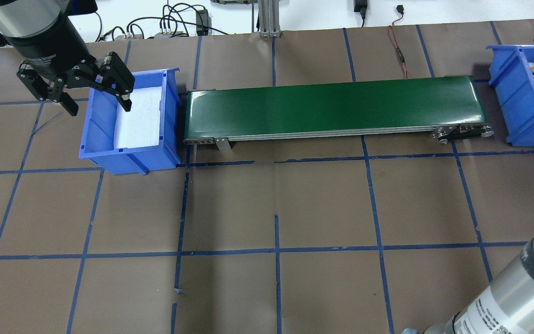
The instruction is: Transport two buttons from left to right
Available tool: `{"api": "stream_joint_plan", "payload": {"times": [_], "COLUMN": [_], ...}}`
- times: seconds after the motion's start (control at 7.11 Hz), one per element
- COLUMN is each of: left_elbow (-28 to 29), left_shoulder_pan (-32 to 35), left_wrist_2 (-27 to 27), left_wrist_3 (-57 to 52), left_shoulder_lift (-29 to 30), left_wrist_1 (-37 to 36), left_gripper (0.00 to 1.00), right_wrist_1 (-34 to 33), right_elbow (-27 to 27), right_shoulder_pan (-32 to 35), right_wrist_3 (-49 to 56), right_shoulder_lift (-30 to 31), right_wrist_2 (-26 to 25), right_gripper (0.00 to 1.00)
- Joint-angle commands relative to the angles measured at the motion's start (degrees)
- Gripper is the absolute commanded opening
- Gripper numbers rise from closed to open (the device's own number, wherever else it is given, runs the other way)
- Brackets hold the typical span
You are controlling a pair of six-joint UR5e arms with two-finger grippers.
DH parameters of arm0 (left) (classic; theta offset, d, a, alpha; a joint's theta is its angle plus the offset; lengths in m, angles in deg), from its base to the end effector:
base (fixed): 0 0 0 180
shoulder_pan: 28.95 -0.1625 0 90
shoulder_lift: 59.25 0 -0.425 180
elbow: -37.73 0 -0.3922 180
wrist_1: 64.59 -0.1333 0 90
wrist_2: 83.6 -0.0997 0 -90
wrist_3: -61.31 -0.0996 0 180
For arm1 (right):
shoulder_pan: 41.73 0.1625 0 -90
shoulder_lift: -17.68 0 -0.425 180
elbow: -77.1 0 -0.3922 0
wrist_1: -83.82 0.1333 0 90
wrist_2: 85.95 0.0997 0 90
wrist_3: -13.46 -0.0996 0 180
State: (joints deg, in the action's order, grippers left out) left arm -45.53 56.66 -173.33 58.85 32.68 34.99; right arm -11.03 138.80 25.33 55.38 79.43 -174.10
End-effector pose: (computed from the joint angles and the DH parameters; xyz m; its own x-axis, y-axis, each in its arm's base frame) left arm -0.0954 -0.5050 0.5126 -0.9994 -0.0342 0.0083 -0.0334 0.9960 0.0829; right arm -0.1476 -0.6990 0.4466 -0.9451 -0.3250 0.0331 -0.3267 0.9413 -0.0850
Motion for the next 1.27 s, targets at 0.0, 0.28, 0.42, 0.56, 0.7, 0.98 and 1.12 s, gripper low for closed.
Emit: {"api": "stream_joint_plan", "payload": {"times": [0.0,0.28,0.42,0.56,0.7,0.98,1.12], "left_elbow": [0.0,0.0,0.0,0.0,0.0,-0.1,-0.1], "left_shoulder_pan": [0.0,0.0,0.0,0.0,0.0,0.0,0.0], "left_wrist_2": [0.1,0.0,0.1,0.1,0.2,0.2,0.1], "left_wrist_3": [0.0,0.0,0.0,0.0,0.0,0.0,0.0], "left_shoulder_lift": [0.1,0.1,0.1,0.1,0.1,0.1,0.2], "left_wrist_1": [0.0,0.0,-0.1,-0.1,-0.1,-0.1,-0.1], "left_gripper": [1.00,1.00,1.00,1.00,1.00,1.00,1.00], "right_wrist_1": [-1.4,-1.2,-1.0,0.0,0.0,-0.3,0.2], "right_elbow": [5.3,7.4,7.4,8.2,9.8,15.2,17.9], "right_shoulder_pan": [12.4,22.4,24.5,25.4,25.5,25.4,25.4], "right_wrist_3": [-12.8,-19.1,-19.1,-19.0,-19.6,-22.0,-23.5], "right_shoulder_lift": [6.7,8.3,8.6,9.4,11.3,16.3,19.5], "right_wrist_2": [-0.3,-0.7,-2.3,-2.5,-2.0,-1.8,-1.9], "right_gripper": [0.88,1.00,1.00,1.00,1.00,1.00,1.00]}}
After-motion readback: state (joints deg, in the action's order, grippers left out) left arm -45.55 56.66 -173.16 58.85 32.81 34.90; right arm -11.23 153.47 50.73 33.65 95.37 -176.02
